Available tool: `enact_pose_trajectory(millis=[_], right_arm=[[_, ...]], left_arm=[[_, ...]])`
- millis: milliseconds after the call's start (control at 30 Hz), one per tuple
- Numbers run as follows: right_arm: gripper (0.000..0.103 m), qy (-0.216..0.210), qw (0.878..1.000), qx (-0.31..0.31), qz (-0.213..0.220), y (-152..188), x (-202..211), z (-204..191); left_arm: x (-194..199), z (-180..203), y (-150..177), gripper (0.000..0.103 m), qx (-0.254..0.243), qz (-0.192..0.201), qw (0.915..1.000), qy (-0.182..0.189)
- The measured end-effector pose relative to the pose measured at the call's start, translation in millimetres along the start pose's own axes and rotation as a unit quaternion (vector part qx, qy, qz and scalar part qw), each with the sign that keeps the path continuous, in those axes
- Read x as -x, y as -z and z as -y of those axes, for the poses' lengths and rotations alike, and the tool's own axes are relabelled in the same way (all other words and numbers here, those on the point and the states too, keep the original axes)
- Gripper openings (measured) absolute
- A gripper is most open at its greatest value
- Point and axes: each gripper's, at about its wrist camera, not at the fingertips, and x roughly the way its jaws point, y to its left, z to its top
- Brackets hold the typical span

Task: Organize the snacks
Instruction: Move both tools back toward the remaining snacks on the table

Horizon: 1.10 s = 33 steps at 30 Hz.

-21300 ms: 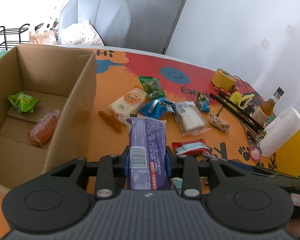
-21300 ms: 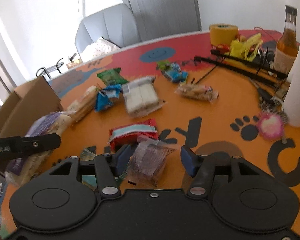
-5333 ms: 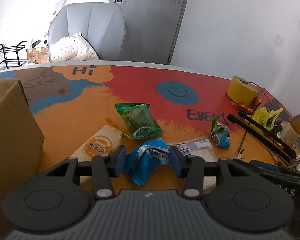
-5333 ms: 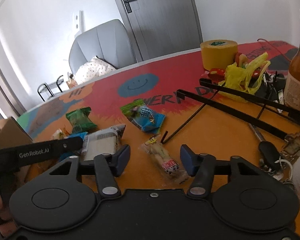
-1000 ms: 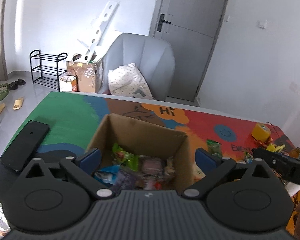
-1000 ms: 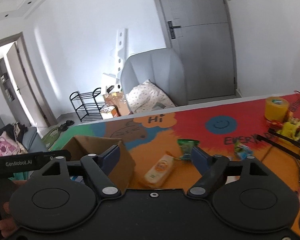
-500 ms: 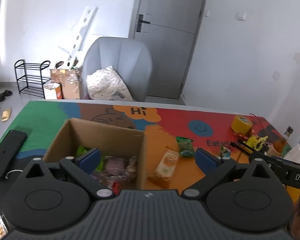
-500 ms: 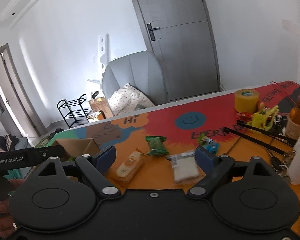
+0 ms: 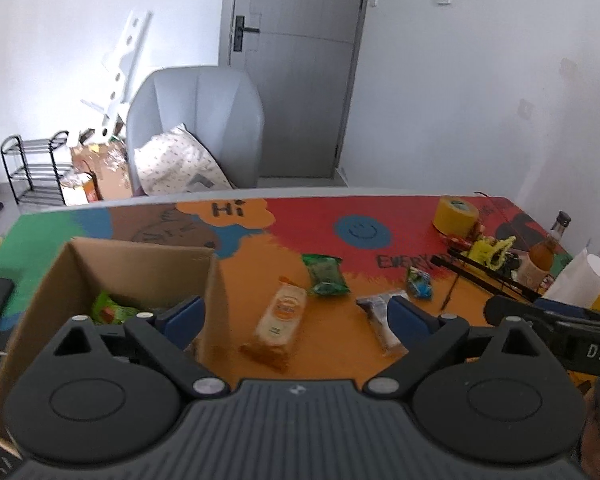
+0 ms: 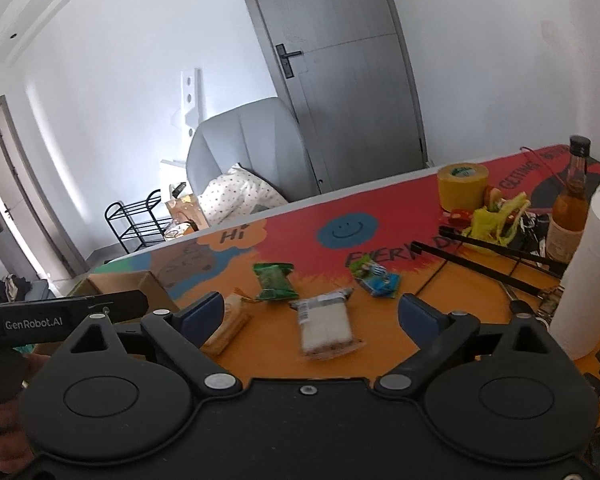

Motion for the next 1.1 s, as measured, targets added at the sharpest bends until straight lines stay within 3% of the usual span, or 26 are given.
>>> enact_pose_trajectory(millis=[233,567,733,933,1100], right_arm=[[0.094,-0.004,1.000,-0.002,-0.010,4.0,-11.1,14.0],[0.088,-0.012,0.999,-0.010,-0.044,12.9,-52.5,25.7],[0.086,-0.018,0.998,-0.007,-0.062,15.0,-74.7,26.0],[0.085,-0.023,0.997,-0.003,-0.073,18.2,-97.1,23.0],[0.085,-0.026,0.996,0.000,-0.080,21.0,-112.4,24.0]], left_arm=[[-23.2,16.7,2.8,0.097,-0.014,-0.013,0.9998,-0.007],[-67.2,22.2,6.7,0.079,-0.023,-0.047,0.9983,-0.026],[-90.0,23.1,6.7,0.077,-0.032,-0.060,0.9969,-0.040],[-103.3,29.1,4.9,0.077,-0.054,-0.053,0.9956,-0.056],[-110.7,27.0,2.2,0.068,-0.048,-0.054,0.9954,-0.062]])
